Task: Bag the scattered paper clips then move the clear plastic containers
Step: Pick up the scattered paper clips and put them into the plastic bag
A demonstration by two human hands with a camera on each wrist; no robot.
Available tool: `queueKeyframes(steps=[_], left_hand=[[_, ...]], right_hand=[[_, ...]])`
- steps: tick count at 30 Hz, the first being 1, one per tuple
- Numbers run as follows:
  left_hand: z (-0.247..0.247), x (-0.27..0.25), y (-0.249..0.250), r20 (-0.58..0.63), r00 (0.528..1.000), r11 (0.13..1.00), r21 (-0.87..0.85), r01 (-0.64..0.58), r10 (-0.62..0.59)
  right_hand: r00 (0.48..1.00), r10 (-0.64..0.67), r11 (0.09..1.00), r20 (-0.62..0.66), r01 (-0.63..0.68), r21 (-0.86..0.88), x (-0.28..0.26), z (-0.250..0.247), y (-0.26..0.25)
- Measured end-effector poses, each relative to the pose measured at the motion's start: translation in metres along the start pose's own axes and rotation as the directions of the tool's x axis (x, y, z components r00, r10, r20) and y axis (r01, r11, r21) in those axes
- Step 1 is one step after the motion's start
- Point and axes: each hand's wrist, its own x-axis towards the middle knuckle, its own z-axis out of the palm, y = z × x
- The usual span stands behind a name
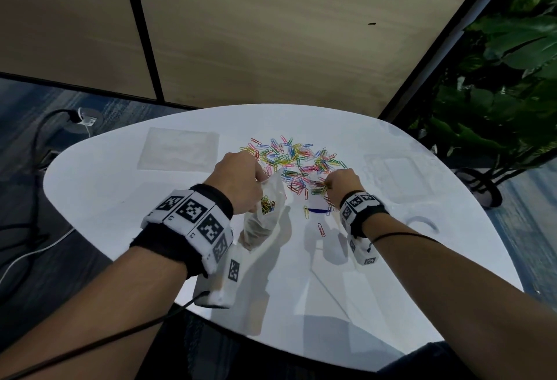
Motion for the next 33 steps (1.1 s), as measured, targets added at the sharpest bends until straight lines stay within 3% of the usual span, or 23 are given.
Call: queueKeyframes(steps=[3, 5, 6, 8, 10, 11, 13, 16, 20, 22, 26, 30, 33], left_hand=[[0.000, 0.000, 0.000, 0.006, 1.000, 1.000, 0.007, 0.005, -0.005], [0.000, 0.001, 0.001, 0.008, 1.000, 1.000, 0.010, 0.012, -0.013], [0.000, 0.001, 0.001, 0.009, 1.000, 1.000, 0.009, 0.015, -0.015], [0.001, 0.002, 0.001, 0.010, 1.000, 1.000, 0.008, 0.019, -0.019], [0.001, 0.002, 0.001, 0.012, 1.000, 1.000, 0.004, 0.019, -0.019], [0.001, 0.002, 0.001, 0.012, 1.000, 1.000, 0.003, 0.019, -0.019], [0.001, 0.002, 0.001, 0.014, 1.000, 1.000, 0.004, 0.018, -0.018], [0.001, 0.000, 0.001, 0.003, 1.000, 1.000, -0.005, 0.022, -0.022], [0.003, 0.000, 0.001, -0.010, 0.999, 0.998, -0.048, 0.032, -0.033], [0.004, 0.001, 0.002, -0.009, 0.999, 0.997, -0.070, 0.037, -0.038], [0.005, 0.002, 0.002, -0.024, 0.999, 0.996, -0.083, 0.039, -0.041], [0.006, 0.003, 0.002, -0.032, 0.999, 0.995, -0.089, 0.039, -0.042], [0.005, 0.003, 0.000, -0.038, 0.999, 0.996, -0.085, 0.031, -0.034]], right_hand=[[0.988, 0.152, 0.957, -0.016, -0.143, 0.253, -0.002, -0.001, 0.011], [0.967, 0.251, 0.833, 0.047, -0.241, 0.498, -0.003, -0.004, 0.022], [0.951, 0.288, 0.717, 0.115, -0.293, 0.633, -0.004, -0.008, 0.025], [0.922, 0.284, 0.362, 0.262, -0.356, 0.862, -0.011, -0.021, 0.024], [0.932, 0.212, 0.041, 0.293, -0.308, 0.951, -0.023, -0.041, 0.016], [0.945, 0.153, -0.068, 0.289, -0.282, 0.957, -0.029, -0.052, 0.011], [0.957, -0.018, -0.177, 0.289, -0.288, 0.941, -0.042, -0.073, 0.000], [0.933, -0.221, -0.154, 0.285, -0.322, 0.934, -0.062, -0.098, -0.021], [0.892, -0.351, 0.003, 0.284, -0.302, 0.953, -0.086, -0.106, -0.056], [0.891, -0.359, 0.118, 0.279, -0.254, 0.960, -0.093, -0.104, -0.071], [0.945, -0.276, 0.396, 0.178, -0.057, 0.916, -0.095, -0.092, -0.089], [0.967, -0.252, 0.601, 0.045, 0.120, 0.790, -0.097, -0.084, -0.100], [0.952, -0.287, 0.741, -0.107, 0.291, 0.605, -0.101, -0.083, -0.106]])
